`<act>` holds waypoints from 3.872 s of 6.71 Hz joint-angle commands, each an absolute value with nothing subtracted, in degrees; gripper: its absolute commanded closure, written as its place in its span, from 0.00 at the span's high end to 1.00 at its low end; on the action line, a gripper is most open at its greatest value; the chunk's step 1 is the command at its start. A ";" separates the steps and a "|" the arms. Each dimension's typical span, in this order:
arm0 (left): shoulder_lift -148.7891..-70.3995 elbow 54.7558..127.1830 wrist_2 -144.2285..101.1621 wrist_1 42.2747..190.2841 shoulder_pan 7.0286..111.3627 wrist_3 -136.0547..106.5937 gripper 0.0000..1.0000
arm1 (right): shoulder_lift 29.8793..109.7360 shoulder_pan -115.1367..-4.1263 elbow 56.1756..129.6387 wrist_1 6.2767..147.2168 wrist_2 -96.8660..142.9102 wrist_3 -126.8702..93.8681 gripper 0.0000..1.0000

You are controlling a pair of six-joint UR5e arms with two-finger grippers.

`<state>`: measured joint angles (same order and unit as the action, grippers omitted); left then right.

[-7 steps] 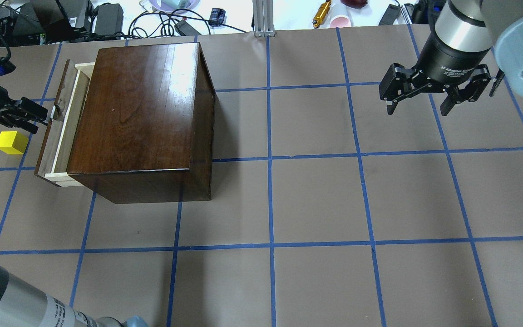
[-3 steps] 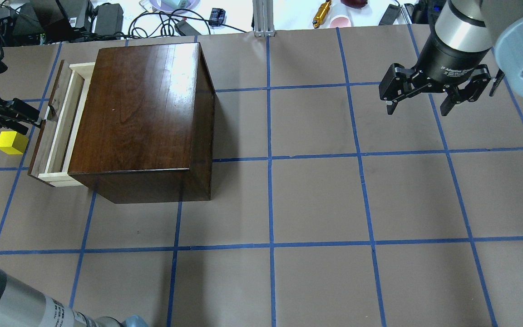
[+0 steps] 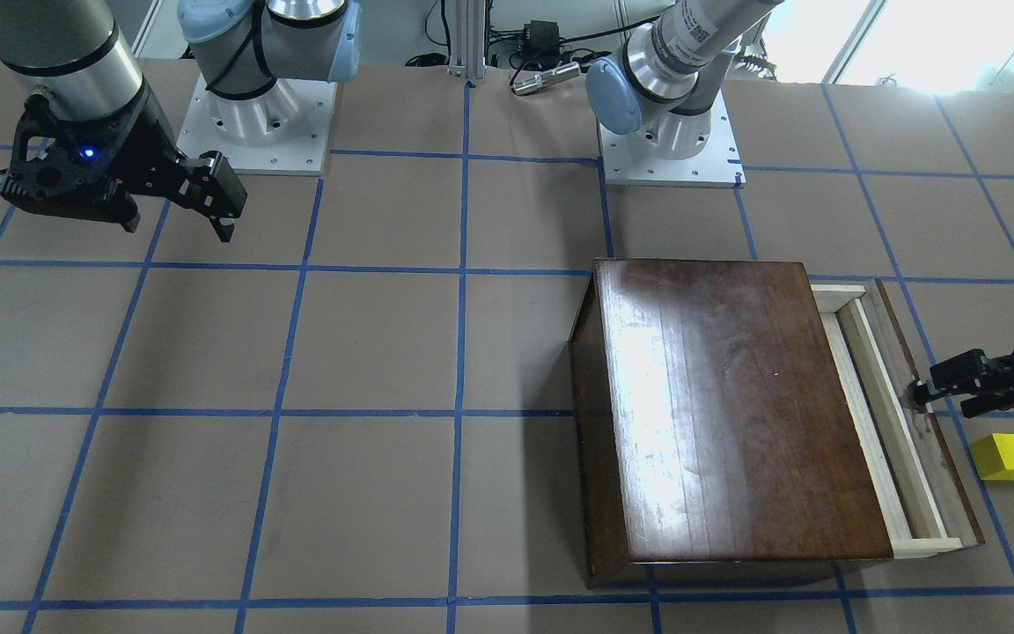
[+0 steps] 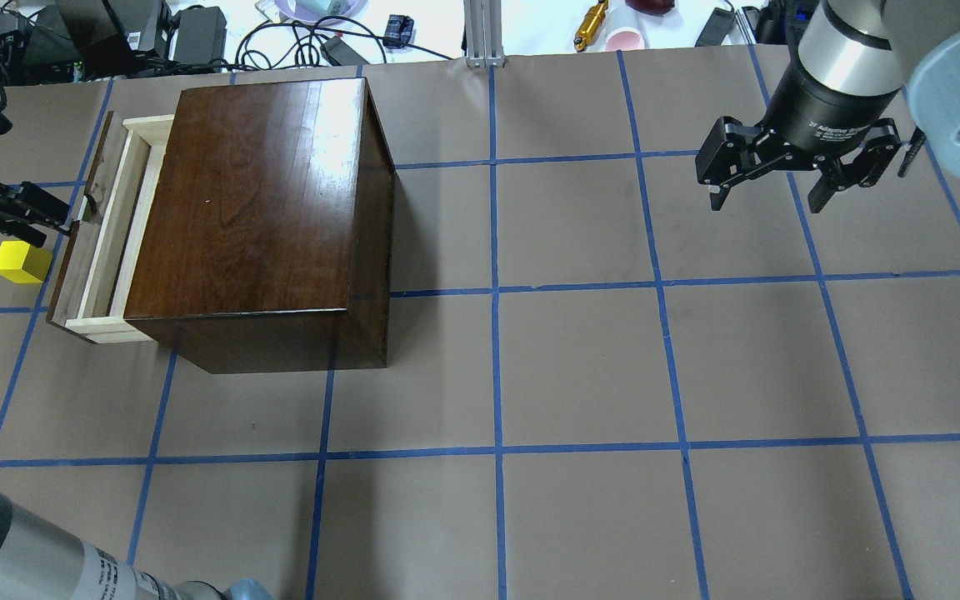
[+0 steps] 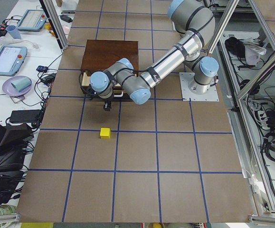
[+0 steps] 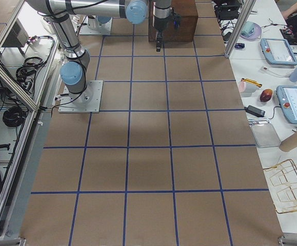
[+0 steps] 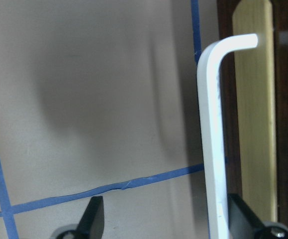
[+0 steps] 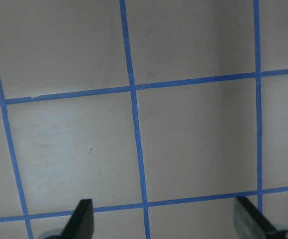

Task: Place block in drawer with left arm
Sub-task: 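Release the handle and lower the left gripper onto the yellow cube, then close the left gripper on the yellow cube and lift it, then carry the yellow cube with the left gripper over the open drawer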

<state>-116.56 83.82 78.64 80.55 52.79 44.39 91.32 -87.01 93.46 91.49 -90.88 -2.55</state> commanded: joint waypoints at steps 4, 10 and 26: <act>-116.01 83.84 80.77 80.51 50.01 43.86 0.87 | 91.32 -87.01 93.43 91.49 -90.88 -2.55 1.00; -123.37 76.47 87.95 72.30 49.83 44.12 0.89 | 91.32 -87.01 93.43 91.49 -90.88 -2.55 1.00; -120.79 76.90 91.58 75.73 49.39 43.95 0.27 | 91.32 -87.01 93.43 91.49 -90.88 -2.55 1.00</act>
<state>-123.91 76.72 91.53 72.02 49.06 44.14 91.32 -87.01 93.43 91.49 -90.88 -2.55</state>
